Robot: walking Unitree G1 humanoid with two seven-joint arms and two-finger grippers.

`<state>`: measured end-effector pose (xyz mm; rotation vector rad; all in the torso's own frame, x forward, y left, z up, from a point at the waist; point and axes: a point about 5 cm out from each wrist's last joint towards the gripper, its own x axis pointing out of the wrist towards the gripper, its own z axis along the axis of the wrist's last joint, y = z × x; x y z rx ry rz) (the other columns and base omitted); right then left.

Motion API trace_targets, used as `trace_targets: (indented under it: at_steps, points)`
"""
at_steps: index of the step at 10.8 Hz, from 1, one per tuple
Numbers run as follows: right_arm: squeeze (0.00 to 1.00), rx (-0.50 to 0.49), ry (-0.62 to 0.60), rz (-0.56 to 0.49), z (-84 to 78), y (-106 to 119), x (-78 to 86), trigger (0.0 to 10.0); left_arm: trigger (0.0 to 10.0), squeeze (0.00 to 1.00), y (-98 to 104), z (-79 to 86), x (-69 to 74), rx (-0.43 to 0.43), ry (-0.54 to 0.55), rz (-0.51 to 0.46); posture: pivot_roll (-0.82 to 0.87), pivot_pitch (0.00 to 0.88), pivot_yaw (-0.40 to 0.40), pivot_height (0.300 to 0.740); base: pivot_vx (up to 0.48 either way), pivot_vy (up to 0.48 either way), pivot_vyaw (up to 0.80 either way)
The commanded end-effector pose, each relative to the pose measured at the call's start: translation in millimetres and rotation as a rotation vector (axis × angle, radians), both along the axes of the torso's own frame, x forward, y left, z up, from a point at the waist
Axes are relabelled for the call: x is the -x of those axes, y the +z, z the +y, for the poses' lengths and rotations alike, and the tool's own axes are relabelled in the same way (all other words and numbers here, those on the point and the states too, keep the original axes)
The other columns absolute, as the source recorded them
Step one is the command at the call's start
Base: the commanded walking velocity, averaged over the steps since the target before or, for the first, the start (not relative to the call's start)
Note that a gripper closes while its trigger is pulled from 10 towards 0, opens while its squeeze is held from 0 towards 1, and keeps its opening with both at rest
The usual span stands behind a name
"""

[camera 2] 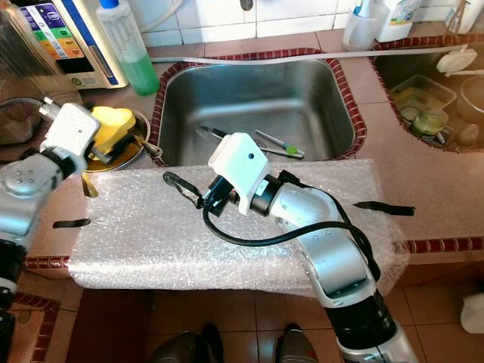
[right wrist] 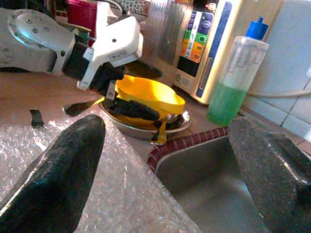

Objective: Kitchen organization

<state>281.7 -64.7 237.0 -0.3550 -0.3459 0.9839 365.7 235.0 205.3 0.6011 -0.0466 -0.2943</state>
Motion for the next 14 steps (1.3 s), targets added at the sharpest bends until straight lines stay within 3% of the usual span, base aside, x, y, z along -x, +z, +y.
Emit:
trace_targets:
  at_steps: [1,2,3,14]
  points:
    - [0.00,-0.001,0.035,-0.026,5.2,6.0,6.0,10.0,4.4,0.00,-6.2,5.6,1.9,-0.030,-0.006,0.056,-0.20,0.216,0.143,0.740,0.000,0.000,0.00]
    - [0.00,-0.001,0.036,-0.026,5.3,6.2,6.1,10.0,0.0,0.00,-7.2,5.3,2.0,-0.033,-0.012,0.066,-0.20,0.213,0.141,0.740,0.000,0.000,0.00]
    - [0.00,0.000,0.044,-0.015,5.4,6.3,6.4,10.0,0.0,0.00,-12.2,6.1,2.2,-0.043,-0.030,0.107,-0.21,0.213,0.140,0.740,0.000,0.000,0.00]
    - [0.00,0.023,0.048,0.011,1.4,4.0,3.4,10.0,0.0,0.00,-20.0,8.3,4.5,-0.049,-0.043,0.151,-0.20,0.205,0.137,0.740,0.000,0.000,0.00]
